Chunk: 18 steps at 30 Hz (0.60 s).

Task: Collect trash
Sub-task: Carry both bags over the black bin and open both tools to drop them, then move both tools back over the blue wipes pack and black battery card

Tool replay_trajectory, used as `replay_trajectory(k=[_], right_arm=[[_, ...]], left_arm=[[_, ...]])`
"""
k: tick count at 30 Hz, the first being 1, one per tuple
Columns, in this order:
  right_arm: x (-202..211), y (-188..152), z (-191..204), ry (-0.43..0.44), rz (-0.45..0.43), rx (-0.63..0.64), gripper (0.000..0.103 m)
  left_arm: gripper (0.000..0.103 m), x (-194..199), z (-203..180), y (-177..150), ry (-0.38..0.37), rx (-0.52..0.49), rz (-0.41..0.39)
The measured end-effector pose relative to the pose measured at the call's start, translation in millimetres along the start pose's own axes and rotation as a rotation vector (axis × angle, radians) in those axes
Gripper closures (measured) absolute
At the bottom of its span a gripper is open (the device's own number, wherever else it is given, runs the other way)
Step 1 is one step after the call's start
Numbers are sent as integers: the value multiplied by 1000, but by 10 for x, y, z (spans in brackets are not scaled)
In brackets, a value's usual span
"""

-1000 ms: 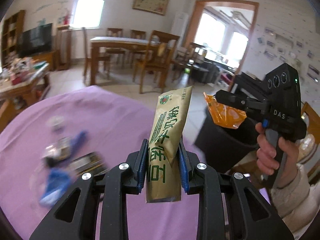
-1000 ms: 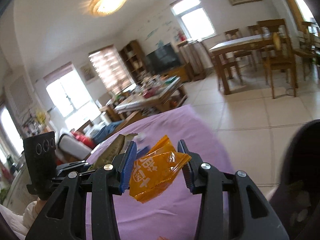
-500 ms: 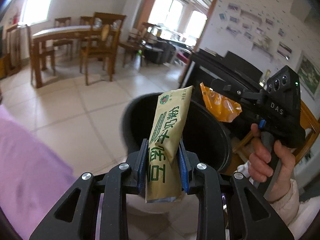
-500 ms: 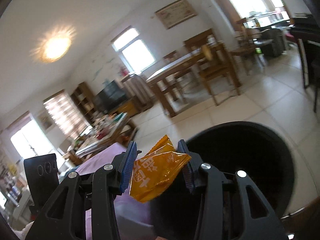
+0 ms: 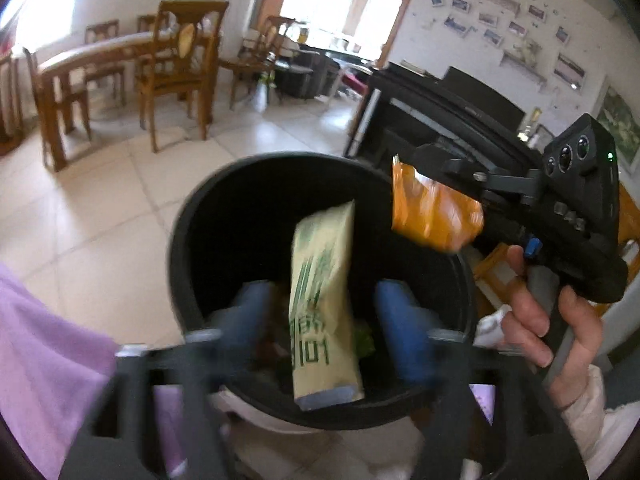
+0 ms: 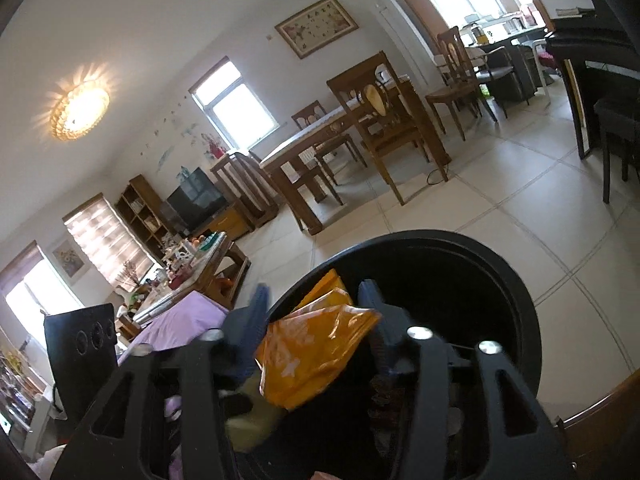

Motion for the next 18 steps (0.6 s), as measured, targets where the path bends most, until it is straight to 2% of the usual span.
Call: replay_trajectory(k=[1,10,18], right_arm=[[17,6,-13,0,-10,-8,4],[85,-36,1,-18,-20,-15,5],[-60,-100,267,-20,22,17,5]], left_arm=[[7,69,14,-3,23,-5,-20],[5,413,45,-74,125,-63,-39],[6,938,269,-260,184,-33,-88]])
Point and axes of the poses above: each gripper's, at about its wrist camera, not at the fingertips, and x roughly against the way its jaws point, z to its left, y to its top, the point moved 9 cm from there along -x, roughly the way its jaws point, and after that the axes turned 7 degrees about z, right-handed, at the moved point
